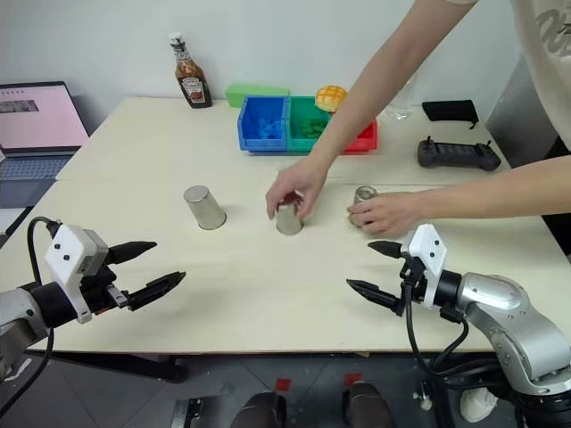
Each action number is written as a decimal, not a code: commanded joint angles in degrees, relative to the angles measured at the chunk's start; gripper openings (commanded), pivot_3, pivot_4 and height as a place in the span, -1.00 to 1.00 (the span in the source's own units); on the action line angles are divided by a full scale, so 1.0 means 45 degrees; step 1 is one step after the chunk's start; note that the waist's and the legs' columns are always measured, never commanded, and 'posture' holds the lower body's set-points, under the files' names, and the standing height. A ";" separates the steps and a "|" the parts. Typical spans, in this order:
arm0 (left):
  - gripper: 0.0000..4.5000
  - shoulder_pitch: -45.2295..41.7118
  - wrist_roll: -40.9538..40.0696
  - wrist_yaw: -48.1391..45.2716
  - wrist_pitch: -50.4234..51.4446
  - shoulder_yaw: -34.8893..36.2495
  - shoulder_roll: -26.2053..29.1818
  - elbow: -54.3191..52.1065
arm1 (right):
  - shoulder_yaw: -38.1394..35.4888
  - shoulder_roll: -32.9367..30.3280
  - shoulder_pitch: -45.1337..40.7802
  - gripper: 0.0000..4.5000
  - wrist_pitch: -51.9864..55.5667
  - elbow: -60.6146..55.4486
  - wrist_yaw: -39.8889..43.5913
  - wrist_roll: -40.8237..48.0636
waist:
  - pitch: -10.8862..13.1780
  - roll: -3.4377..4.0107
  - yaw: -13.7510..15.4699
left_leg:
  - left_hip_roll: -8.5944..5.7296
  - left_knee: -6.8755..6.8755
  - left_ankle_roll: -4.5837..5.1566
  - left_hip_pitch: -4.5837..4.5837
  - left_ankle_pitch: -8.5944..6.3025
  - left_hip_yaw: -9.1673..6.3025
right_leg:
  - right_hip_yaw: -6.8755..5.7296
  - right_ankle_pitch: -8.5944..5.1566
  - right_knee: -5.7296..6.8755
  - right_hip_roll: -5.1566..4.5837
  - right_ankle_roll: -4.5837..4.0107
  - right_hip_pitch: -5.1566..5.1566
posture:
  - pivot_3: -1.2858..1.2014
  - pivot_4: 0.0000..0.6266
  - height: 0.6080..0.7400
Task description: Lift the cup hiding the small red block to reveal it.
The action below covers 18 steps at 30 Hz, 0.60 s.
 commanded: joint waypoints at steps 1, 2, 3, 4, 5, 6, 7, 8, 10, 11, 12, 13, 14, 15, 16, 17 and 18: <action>1.00 -0.0079 -0.0040 -0.0042 -0.0040 0.0063 0.0138 -0.0218 | -0.0146 -0.0012 0.0005 0.99 -0.0126 -0.0411 -0.0001 0.0171 | 0.0000 0.0000 0.0000 | 0.0000 0.0000 0.0000 0.0000 0.0000 0.0001 | 0.0000 0.0000 0.0000 0.0000 0.0000 0.0000 | 0.03 -0.52 1.00; 1.00 -0.0083 -0.0035 -0.0036 -0.0038 0.0059 0.0137 -0.0216 | -0.0138 -0.0010 -0.0022 0.99 -0.0113 -0.0403 -0.0001 0.0179 | 0.0000 0.0000 0.0000 | 0.0000 0.0000 0.0000 0.0000 0.0000 0.0001 | 0.0001 0.0000 0.0000 0.0000 0.0000 0.0000 | 0.03 -0.52 1.00; 1.00 -0.0085 -0.0032 -0.0032 -0.0037 0.0056 0.0137 -0.0214 | -0.0132 -0.0008 -0.0042 0.99 -0.0102 -0.0398 -0.0001 0.0185 | 0.0000 0.0000 0.0000 | 0.0000 0.0000 0.0000 0.0000 0.0000 0.0001 | 0.0000 0.0000 0.0000 0.0000 0.0000 0.0000 | 0.03 -0.52 1.00; 1.00 -0.0089 -0.0031 -0.0031 -0.0036 0.0053 0.0139 -0.0211 | -0.0124 -0.0003 -0.0072 0.99 -0.0096 -0.0386 -0.0008 0.0182 | 0.0000 0.0000 0.0000 | 0.0000 0.0000 0.0000 0.0000 0.0000 0.0000 | 0.0000 0.0000 0.0000 0.0000 0.0000 0.0000 | 0.03 -0.52 1.00; 1.00 -0.0092 -0.0029 -0.0028 -0.0036 0.0052 0.0139 -0.0208 | -0.0116 0.0004 -0.0094 0.99 -0.0095 -0.0378 -0.0015 0.0179 | 0.0000 0.0000 0.0000 | 0.0001 0.0000 0.0000 0.0000 0.0000 0.0001 | 0.0000 0.0000 0.0000 0.0000 0.0000 0.0000 | 0.03 -0.52 1.00; 1.00 -0.0093 -0.0030 -0.0029 -0.0035 0.0053 0.0139 -0.0208 | -0.0111 0.0010 -0.0105 0.99 -0.0096 -0.0374 -0.0022 0.0174 | 0.0000 0.0000 0.0000 | 0.0000 0.0000 0.0000 0.0000 0.0000 0.0000 | 0.0000 0.0000 0.0000 0.0000 0.0000 0.0000 | 0.03 -0.52 1.00; 1.00 -0.0106 -0.0032 -0.0029 -0.0034 0.0046 0.0142 -0.0201 | -0.0098 0.0019 -0.0120 0.99 -0.0096 -0.0370 -0.0030 0.0170 | 0.0000 0.0000 0.0000 | 0.0000 0.0000 0.0000 0.0000 0.0000 0.0000 | -0.0001 0.0000 0.0000 0.0000 0.0000 0.0000 | 0.03 -0.52 1.00; 1.00 -0.0115 -0.0035 -0.0030 -0.0033 0.0042 0.0143 -0.0196 | -0.0085 0.0026 -0.0124 0.99 -0.0095 -0.0375 -0.0038 0.0165 | 0.0000 0.0000 0.0000 | 0.0000 0.0000 0.0000 0.0000 0.0000 0.0000 | -0.0001 0.0000 0.0000 0.0000 0.0000 0.0000 | 0.03 -0.52 1.00; 1.00 -0.0118 -0.0047 -0.0046 -0.0035 0.0039 0.0143 -0.0191 | -0.0062 0.0043 -0.0113 0.99 -0.0088 -0.0406 -0.0065 0.0168 | 0.0000 0.0000 0.0000 | 0.0000 0.0000 0.0000 0.0001 0.0000 0.0000 | -0.0001 0.0000 0.0000 0.0000 0.0000 0.0000 | 0.03 -0.52 1.00; 1.00 -0.0115 -0.0048 -0.0054 -0.0038 0.0037 0.0144 -0.0191 | -0.0054 0.0048 -0.0105 0.99 -0.0089 -0.0419 -0.0077 0.0171 | 0.0000 0.0000 0.0000 | 0.0000 0.0000 0.0000 0.0001 0.0000 0.0001 | -0.0001 0.0000 0.0000 0.0000 0.0000 0.0000 | 0.03 -0.52 1.00; 1.00 -0.0117 -0.0057 -0.0061 -0.0037 0.0037 0.0143 -0.0193 | -0.0047 0.0057 -0.0097 0.99 -0.0093 -0.0428 -0.0090 0.0168 | 0.0000 0.0000 0.0000 | 0.0000 0.0000 0.0000 0.0000 0.0000 0.0000 | 0.0000 0.0000 0.0000 0.0000 0.0000 0.0000 | 0.03 -0.52 1.00; 1.00 -0.0145 -0.0063 -0.0066 -0.0033 0.0021 0.0150 -0.0173 | -0.0029 0.0071 -0.0115 0.99 -0.0095 -0.0413 -0.0102 0.0155 | 0.0000 0.0000 0.0000 | 0.0000 0.0000 0.0000 0.0000 0.0000 0.0000 | 0.0000 0.0000 0.0000 0.0000 0.0000 0.0000 | 0.03 -0.52 1.00; 1.00 -0.0167 -0.0062 -0.0072 -0.0038 0.0006 0.0155 -0.0156 | -0.0014 0.0090 -0.0126 0.99 -0.0101 -0.0405 -0.0115 0.0145 | 0.0000 0.0000 0.0000 | 0.0000 0.0000 0.0000 0.0000 0.0000 0.0001 | 0.0000 0.0000 0.0000 0.0000 0.0000 0.0000 | 0.03 -0.52 1.00; 1.00 -0.0185 -0.0065 -0.0076 -0.0040 -0.0001 0.0156 -0.0145 | -0.0002 0.0110 -0.0132 0.99 -0.0104 -0.0402 -0.0128 0.0139 | 0.0000 0.0000 -0.0001 | 0.0000 0.0000 0.0000 0.0000 0.0000 0.0001 | 0.0000 0.0000 0.0000 0.0000 0.0000 0.0000 | 0.03 -0.52 1.00; 1.00 -0.0196 -0.0067 -0.0079 -0.0045 -0.0006 0.0150 -0.0140 | 0.0009 0.0128 -0.0129 0.99 -0.0111 -0.0406 -0.0141 0.0132 | 0.0000 0.0000 0.0000 | 0.0000 0.0000 0.0000 0.0000 0.0000 0.0000 | -0.0001 0.0000 0.0000 0.0000 0.0000 0.0000 | 0.03 -0.52 1.00; 1.00 -0.0200 -0.0068 -0.0082 -0.0049 -0.0007 0.0143 -0.0142 | 0.0018 0.0141 -0.0118 0.99 -0.0119 -0.0414 -0.0152 0.0126 | 0.0000 0.0000 -0.0001 | 0.0000 0.0000 0.0000 0.0000 0.0000 0.0000 | 0.0000 0.0000 0.0000 0.0000 0.0000 0.0000 | 0.03 -0.52 1.00; 1.00 -0.0205 -0.0073 -0.0084 -0.0050 -0.0007 0.0135 -0.0145 | 0.0021 0.0153 -0.0101 0.99 -0.0123 -0.0425 -0.0162 0.0125 | 0.0000 0.0000 -0.0001 | 0.0000 0.0000 0.0000 0.0001 0.0000 0.0001 | 0.0000 0.0000 0.0000 0.0000 0.0000 0.0000 | 0.03 -0.52 1.00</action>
